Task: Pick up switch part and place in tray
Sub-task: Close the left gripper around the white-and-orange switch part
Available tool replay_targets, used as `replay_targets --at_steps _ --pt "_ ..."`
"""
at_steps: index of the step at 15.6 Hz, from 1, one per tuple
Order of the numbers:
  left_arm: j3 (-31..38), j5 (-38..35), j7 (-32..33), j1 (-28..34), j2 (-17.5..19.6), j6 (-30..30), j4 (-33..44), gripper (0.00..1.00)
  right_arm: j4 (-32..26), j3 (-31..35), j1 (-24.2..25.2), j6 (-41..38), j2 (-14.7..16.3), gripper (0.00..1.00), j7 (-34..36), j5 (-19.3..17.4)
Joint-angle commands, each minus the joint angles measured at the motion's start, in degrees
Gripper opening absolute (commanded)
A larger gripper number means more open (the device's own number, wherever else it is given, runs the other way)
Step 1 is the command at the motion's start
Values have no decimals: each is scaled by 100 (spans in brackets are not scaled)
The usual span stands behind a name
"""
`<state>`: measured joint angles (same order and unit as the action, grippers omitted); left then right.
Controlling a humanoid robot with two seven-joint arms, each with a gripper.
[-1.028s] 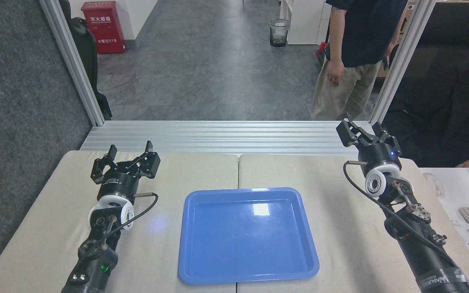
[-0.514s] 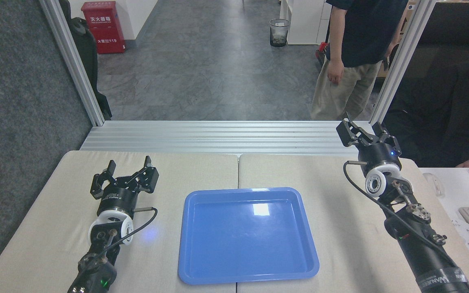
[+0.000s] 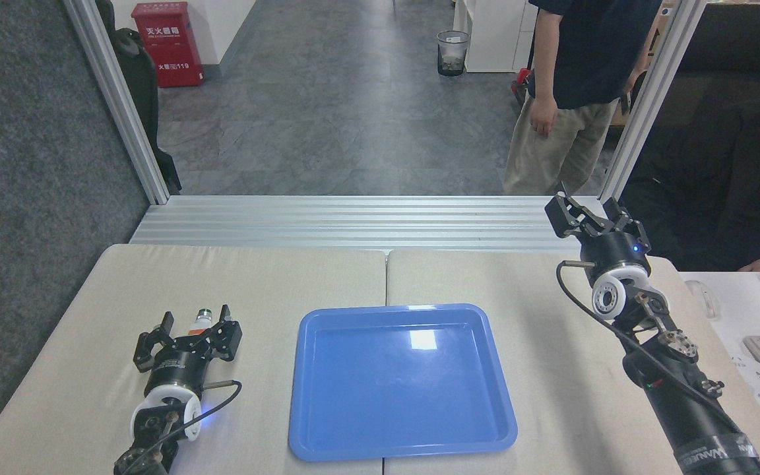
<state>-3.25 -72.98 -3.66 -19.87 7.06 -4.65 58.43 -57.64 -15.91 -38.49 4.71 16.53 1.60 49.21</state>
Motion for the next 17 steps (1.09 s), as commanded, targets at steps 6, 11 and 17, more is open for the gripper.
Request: replay_targets --at_steps 6,11,17 --pt "-131 -41 -29 53 164 -1 -595 100 -1 0 0 4 0 99 -2 10" --pt "-414 -235 -108 -87 155 -18 -868 100 -1 0 0 4 0 99 -2 1" --pt "-492 -463 -240 -114 172 -1 -1070 78 -1 0 0 4 0 99 -2 1"
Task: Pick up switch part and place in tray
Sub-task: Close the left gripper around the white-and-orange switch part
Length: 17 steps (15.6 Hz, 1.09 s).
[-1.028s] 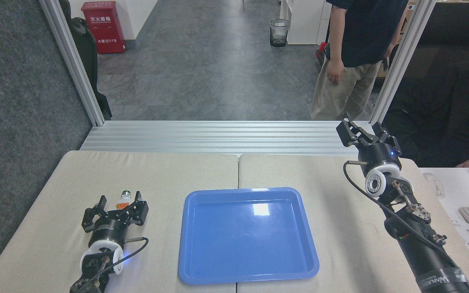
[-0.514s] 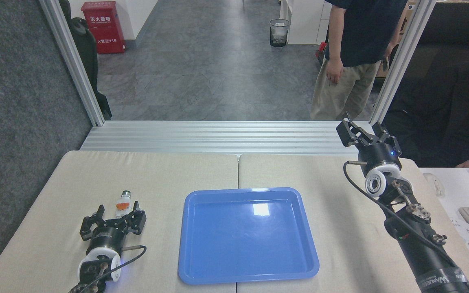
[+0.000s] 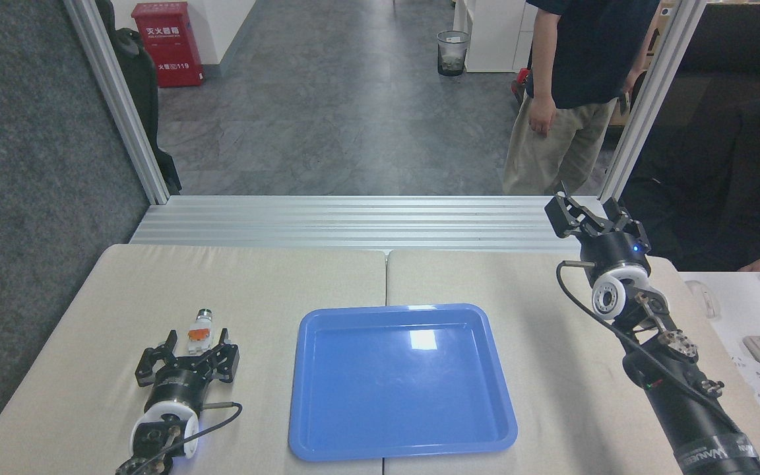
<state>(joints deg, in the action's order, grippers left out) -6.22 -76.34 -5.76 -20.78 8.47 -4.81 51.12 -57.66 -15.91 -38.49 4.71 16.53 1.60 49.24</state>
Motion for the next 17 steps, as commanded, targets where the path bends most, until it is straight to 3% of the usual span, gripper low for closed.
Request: replay_targets --at_steps 1,4,6,8,9,10,13,17 --pt "-335 -118 -31 -23 41 15 -375 76 0 0 0 4 0 99 -2 -2" --pt "-389 -127 -101 -5 41 15 -463 66 0 0 0 4 0 99 -2 -2" --pt "-415 -127 -101 -14 50 33 -515 53 9 0 0 4 0 99 -2 -2" --pt "-415 -127 -101 -14 93 77 -542 30 0 0 0 4 0 99 -2 -2" --pt "-424 -127 -101 -6 128 85 -533 8 0 0 0 4 0 99 -2 -2" --pt "-415 -118 -92 -5 146 85 -542 0 0 0 0 4 0 99 -2 -2" --pt "-372 -83 -92 -41 164 24 -341 0 0 0 0 4 0 99 -2 -2" --pt "-4 57 31 -41 673 129 1211 0 0 0 0 4 0 99 -2 -2"
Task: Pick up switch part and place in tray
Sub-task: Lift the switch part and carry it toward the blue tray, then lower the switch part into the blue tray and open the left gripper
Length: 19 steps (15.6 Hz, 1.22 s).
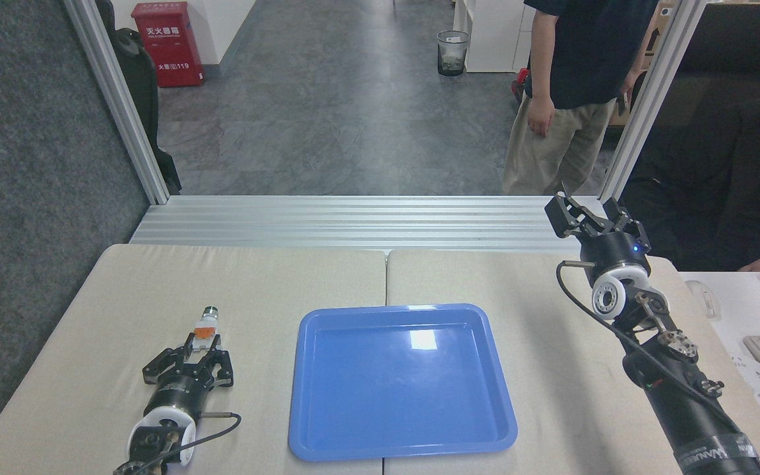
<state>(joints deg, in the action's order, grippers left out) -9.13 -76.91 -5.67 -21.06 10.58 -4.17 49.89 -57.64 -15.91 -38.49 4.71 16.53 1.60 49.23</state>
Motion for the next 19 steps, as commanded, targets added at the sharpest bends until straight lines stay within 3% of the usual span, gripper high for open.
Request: replay_targets --at_steps 1,4,7,10,13,15,19 --pt "333 132 74 -12 471 152 1722 0 7 0 0 4 0 99 -2 8" --pt "325 141 224 84 419 441 2821 0 -1 0 0 4 0 99 -2 -1" --pt "237 124 276 610 78 1512 3876 0 -1 0 0 4 0 99 -2 -1" --pt "-104 98 697 551 -152 2261 4335 0 -1 0 0 4 0 99 -2 -1" --pt "-1166 -77 1005 401 -170 2473 3995 0 -1 0 0 4 0 99 -2 -1" --pt "-1598 -629 1094 357 -336 2473 3478 0 -1 0 0 4 0 99 -2 -1" --pt "-1662 -1422 1085 348 -741 2508 2019 0 -1 0 0 4 0 99 -2 -1"
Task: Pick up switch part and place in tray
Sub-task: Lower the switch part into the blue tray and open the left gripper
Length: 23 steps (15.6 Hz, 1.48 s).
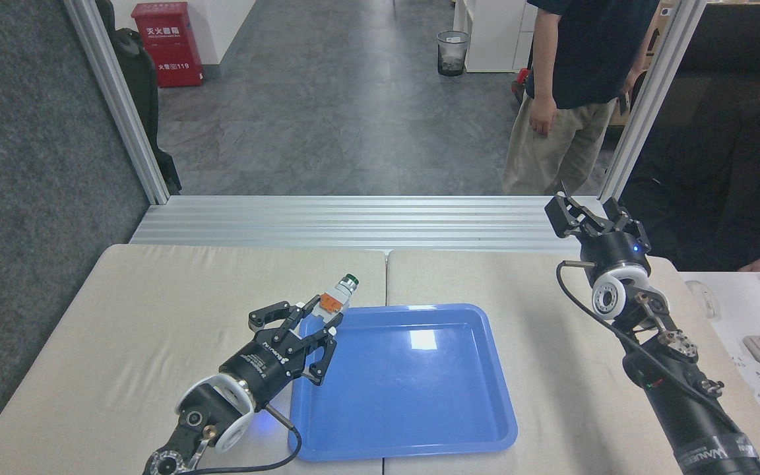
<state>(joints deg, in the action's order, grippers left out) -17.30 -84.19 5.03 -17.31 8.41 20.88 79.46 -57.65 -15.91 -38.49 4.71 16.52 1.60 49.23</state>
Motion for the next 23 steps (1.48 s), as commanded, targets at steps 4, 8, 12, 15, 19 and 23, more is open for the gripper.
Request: replay_targets --at_steps 4,8,12,15,19,23 --pt "-889 -722 24 105 -498 188 -1030 0 -1 0 0 4 0 99 -2 -2" --pt "-1047 -766 42 96 -507 470 -889 0 -1 0 0 4 0 99 -2 -2" --pt "-1012 -748 226 78 -516 461 -836 8 -1 0 0 4 0 99 -2 -2" --pt "-977 -722 244 87 -542 418 -722 44 -1 0 0 4 0 99 -2 -2" --pt "-933 -669 253 105 -507 -48 -39 99 -1 0 0 4 0 99 -2 -2" --pt "-347 -320 131 -9 -595 -432 438 99 -1 0 0 4 0 99 -2 -2"
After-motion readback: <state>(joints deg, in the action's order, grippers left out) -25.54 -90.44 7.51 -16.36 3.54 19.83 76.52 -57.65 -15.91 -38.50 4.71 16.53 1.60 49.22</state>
